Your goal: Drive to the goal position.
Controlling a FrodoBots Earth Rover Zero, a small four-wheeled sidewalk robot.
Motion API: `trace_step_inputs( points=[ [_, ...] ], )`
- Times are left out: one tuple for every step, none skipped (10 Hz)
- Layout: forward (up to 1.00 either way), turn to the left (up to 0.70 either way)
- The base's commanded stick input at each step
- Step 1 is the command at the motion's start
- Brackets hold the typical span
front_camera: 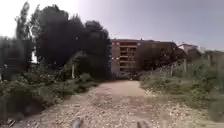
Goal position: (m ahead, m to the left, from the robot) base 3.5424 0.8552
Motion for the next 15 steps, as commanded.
trace_step_inputs(
  points=[
    [0.85, 0.0],
    [0.85, 0.0],
    [0.85, 0.0],
    [0.85, 0.0],
    [0.85, 0.0],
    [0.85, 0.0],
    [0.85, 0.0],
    [0.85, 0.0],
    [0.85, 0.0],
    [0.85, 0.0],
    [0.85, -0.09],
    [0.85, -0.34],
    [0.85, -0.34],
    [0.85, -0.34],
    [0.85, -0.34]
  ],
)
